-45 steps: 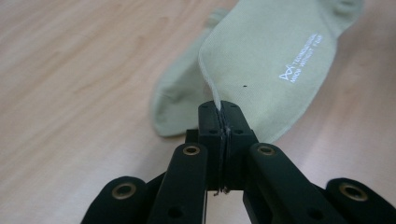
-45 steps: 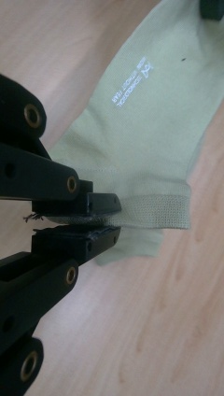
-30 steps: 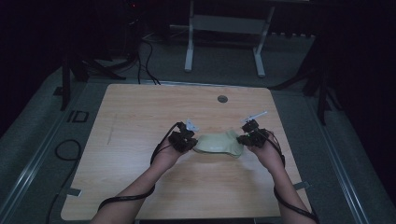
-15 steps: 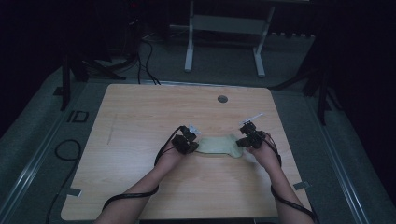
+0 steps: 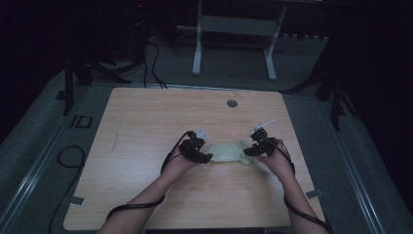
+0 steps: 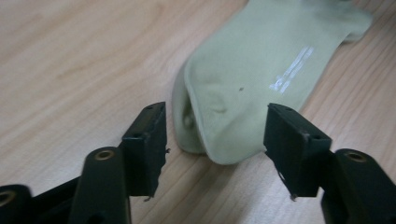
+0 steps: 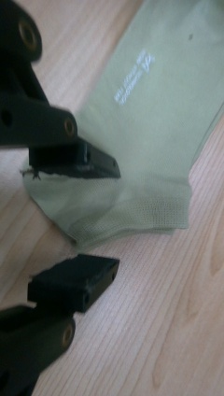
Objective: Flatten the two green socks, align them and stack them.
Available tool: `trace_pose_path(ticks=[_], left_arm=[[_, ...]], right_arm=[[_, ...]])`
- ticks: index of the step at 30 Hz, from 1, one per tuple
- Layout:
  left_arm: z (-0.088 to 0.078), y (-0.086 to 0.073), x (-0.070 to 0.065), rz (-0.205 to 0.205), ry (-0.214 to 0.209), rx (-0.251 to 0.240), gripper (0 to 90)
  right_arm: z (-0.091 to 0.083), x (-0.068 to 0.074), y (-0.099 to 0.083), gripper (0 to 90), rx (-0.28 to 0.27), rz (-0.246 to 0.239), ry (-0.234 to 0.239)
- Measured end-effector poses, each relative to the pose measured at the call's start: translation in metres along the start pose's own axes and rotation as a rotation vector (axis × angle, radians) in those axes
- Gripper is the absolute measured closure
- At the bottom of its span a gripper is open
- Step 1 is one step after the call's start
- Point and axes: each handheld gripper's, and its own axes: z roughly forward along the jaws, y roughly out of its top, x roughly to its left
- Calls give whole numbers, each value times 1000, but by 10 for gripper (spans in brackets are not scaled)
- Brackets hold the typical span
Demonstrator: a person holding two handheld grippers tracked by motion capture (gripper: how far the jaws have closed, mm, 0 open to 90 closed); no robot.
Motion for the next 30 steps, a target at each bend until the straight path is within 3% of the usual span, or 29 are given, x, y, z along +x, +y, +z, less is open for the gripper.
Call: trace_pose_path(ticks=[4,6,9,11,14,22,25,30], left_arm=[[-11,0,0,-21,-29,-29,231],[-15,-2,-1,-8,-46,-26,136],[-18,-4,-1,-6,-37,-40,120],[-21,-8,0,-26,-37,-67,76],[-23,-12,-1,-23,-58,-94,75],[-31,-22,-2,-18,-45,-110,75],[-37,-31,-1,-9,-24,-128,74],[-43,-45,-1,6,-24,-122,74]], right_arm=[[-13,1,-2,380,-60,1,18],[-19,2,-4,315,-81,10,40],[-22,4,-9,176,-74,13,106],[-22,6,-11,190,-79,11,120],[-20,9,-16,158,-93,-10,103],[-19,10,-25,143,-145,-32,81],[-21,9,-31,142,-166,-34,85],[-24,10,-44,132,-170,-52,101]])
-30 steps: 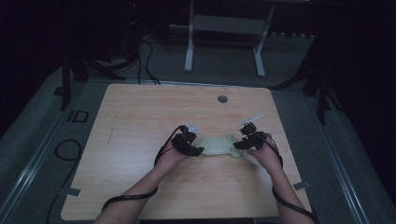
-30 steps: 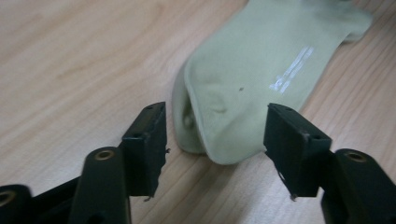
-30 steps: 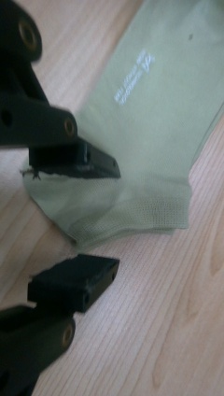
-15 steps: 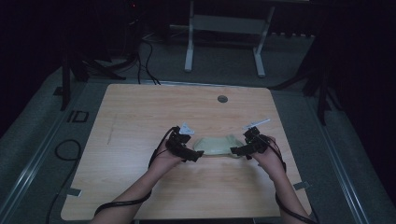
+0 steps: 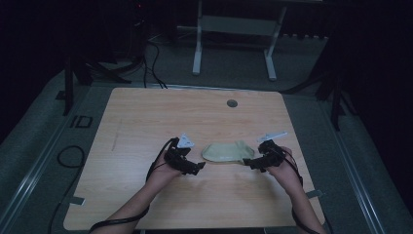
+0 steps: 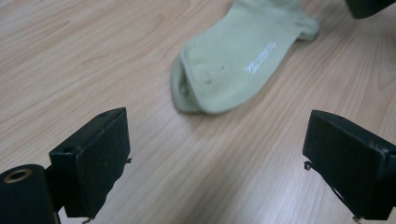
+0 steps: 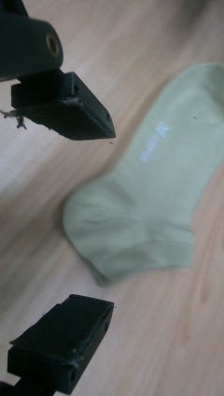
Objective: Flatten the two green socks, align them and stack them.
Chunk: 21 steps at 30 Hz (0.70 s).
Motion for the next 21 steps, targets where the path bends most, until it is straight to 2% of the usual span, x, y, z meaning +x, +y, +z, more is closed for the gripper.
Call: trace_pose_path(ticks=[6,10,17,21], left_arm=[[-12,-16,1,-24,9,5,68],[-22,-26,4,-29,36,0,67],[-34,-47,13,-68,51,2,67],[-40,-57,16,-71,64,12,67]], right_arm=[[-5,2,-15,121,-4,-19,-21],[-12,-2,-27,121,-55,4,-50],[-19,-6,-50,106,-81,3,-102],[-23,-9,-62,106,-117,29,-110]])
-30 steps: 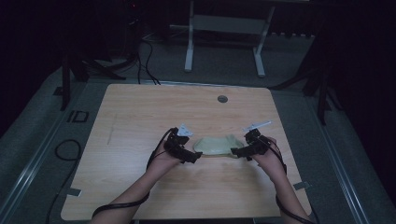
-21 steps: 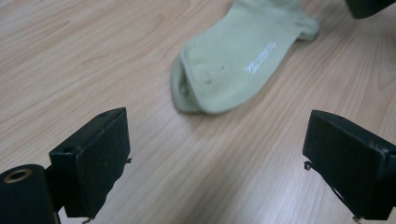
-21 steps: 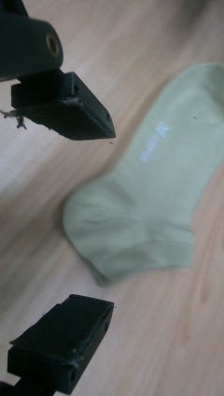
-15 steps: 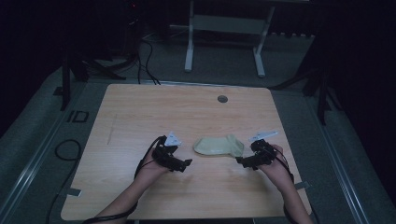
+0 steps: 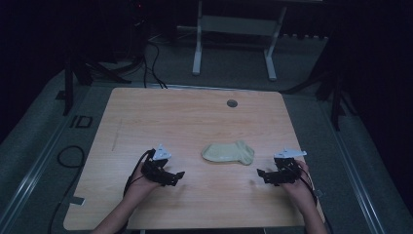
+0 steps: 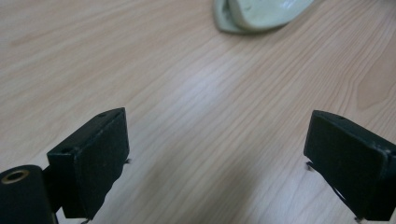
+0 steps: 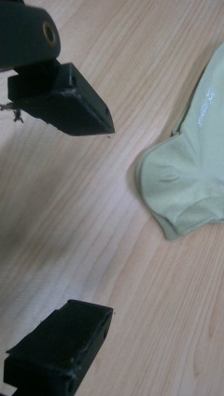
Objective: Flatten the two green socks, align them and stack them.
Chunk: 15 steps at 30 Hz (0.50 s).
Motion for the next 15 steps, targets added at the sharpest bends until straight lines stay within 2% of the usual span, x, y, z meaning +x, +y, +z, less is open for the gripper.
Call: trace_pose_path(ticks=[1,3,5,7,9,12,15], left_arm=[[-1,-2,0,0,-3,3,67],[-3,-5,1,-1,11,3,67],[-6,-9,2,-6,13,6,67],[-8,-12,3,-11,17,2,67],[-11,-16,4,-16,28,0,67],[-13,-18,4,-16,35,5,67],[-21,-27,8,-36,52,-8,67]], right_arm=[[-1,0,-3,106,-11,-5,-19],[-3,0,-8,106,-9,-4,-20],[-4,0,-13,106,-11,-10,-42],[-3,-1,-18,106,-1,-8,-47],[-3,-1,-21,106,13,3,-29],[-4,-1,-25,106,13,3,-35],[-9,0,-30,106,18,-5,-50]])
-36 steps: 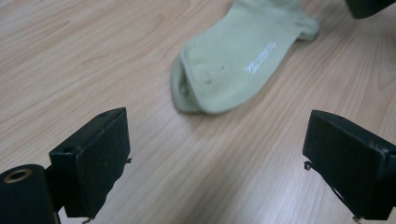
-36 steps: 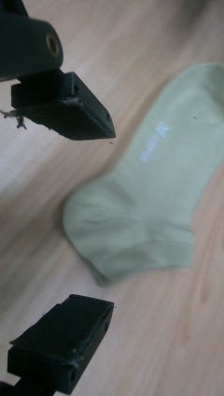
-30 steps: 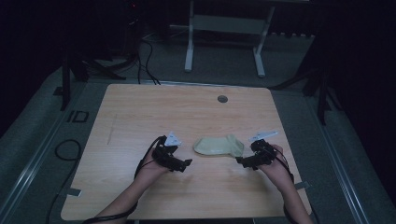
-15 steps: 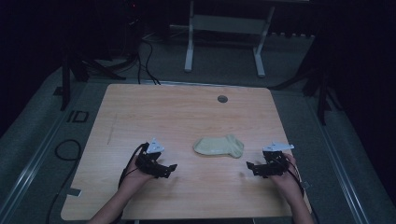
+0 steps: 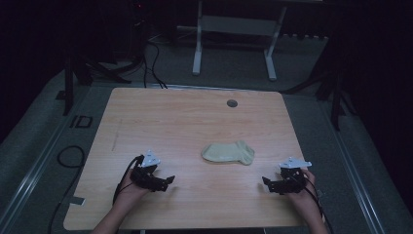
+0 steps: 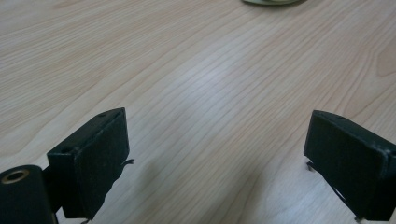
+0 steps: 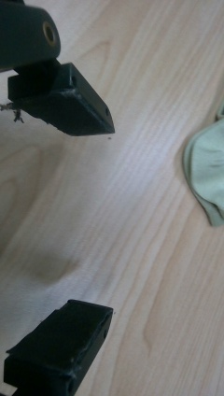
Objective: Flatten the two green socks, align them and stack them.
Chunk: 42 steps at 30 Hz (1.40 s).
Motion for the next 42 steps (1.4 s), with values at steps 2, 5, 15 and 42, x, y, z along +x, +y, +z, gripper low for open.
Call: trace_pose_path(ticks=[2,5,15,42], left_arm=[[-3,-4,2,-3,19,2,67],[-6,-10,9,-4,37,15,67],[-26,-31,30,-64,104,3,67],[-63,-61,56,-162,189,-43,67]], right_arm=[[-3,-1,-2,106,-2,-1,-9],[-5,-3,-6,106,0,11,-6],[-13,-10,-18,106,-24,47,-34],[-19,-24,-34,107,-39,98,-89]])
